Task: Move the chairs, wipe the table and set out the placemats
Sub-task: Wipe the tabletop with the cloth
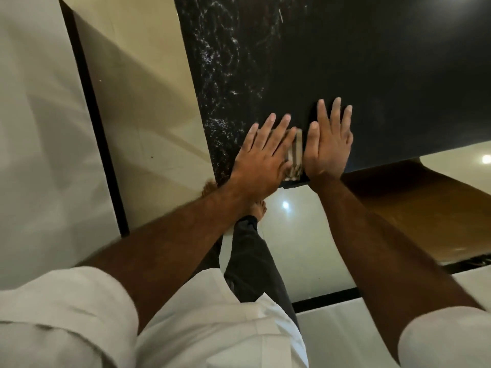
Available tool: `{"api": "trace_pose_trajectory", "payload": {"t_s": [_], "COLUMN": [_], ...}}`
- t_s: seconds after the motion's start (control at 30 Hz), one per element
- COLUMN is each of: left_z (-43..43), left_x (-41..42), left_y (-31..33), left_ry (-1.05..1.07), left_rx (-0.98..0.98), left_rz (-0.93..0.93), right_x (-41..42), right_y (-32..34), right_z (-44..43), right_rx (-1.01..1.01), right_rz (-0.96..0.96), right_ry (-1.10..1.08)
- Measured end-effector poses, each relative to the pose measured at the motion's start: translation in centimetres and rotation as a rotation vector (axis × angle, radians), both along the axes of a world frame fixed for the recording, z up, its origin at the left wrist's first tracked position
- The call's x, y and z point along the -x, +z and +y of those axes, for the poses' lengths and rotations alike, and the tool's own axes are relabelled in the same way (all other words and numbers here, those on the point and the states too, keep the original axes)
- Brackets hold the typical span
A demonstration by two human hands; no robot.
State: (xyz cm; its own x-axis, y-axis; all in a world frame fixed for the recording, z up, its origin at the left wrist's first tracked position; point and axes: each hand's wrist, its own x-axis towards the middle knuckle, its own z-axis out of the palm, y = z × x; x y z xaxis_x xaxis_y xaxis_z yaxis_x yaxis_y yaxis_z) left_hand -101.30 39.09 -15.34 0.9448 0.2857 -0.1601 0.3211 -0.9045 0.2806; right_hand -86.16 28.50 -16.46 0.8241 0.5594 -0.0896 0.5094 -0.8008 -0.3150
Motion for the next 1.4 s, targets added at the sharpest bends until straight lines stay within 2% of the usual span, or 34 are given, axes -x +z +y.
{"api": "trace_pose_trajectory", "payload": {"t_s": [0.1, 0.23, 0.47, 0.63, 0.77, 0.97, 1.23, 1.4], "left_z": [-0.2, 1.6, 3.2, 1.0, -1.1, 0.7, 6.7, 3.2], "left_x": [4.6, 7.5, -0.1, -3.2, 1.7, 8.6, 1.1, -0.2], "left_y": [0.0, 0.3, 0.3, 0.5, 0.6, 0.6, 0.0, 0.1], "left_ry": [-0.009, 0.094, 0.273, 0.196, 0.144, 0.354, 0.509, 0.387], "left_rx": [-0.001, -0.017, -0.062, -0.049, -0.021, 0.003, -0.057, -0.078], "left_rz": [0.047, 0.123, 0.082, 0.057, 0.113, 0.213, 0.141, 0.103], "right_x": [0.0, 0.0, 0.0, 0.0, 0.1, -0.1, 0.1, 0.0], "right_y": [0.4, 0.3, -0.2, -0.3, -0.1, 0.0, -0.1, 0.1], "right_z": [-0.3, -0.2, -0.3, 0.0, 0.3, 0.4, 0.4, 0.2], "right_rx": [-0.119, -0.091, -0.025, 0.091, 0.14, 0.164, 0.175, 0.176], "right_rz": [0.069, 0.046, -0.008, -0.116, -0.112, -0.098, -0.101, -0.098], "right_ry": [-0.037, -0.029, 0.008, 0.071, 0.086, 0.083, 0.084, 0.097]}}
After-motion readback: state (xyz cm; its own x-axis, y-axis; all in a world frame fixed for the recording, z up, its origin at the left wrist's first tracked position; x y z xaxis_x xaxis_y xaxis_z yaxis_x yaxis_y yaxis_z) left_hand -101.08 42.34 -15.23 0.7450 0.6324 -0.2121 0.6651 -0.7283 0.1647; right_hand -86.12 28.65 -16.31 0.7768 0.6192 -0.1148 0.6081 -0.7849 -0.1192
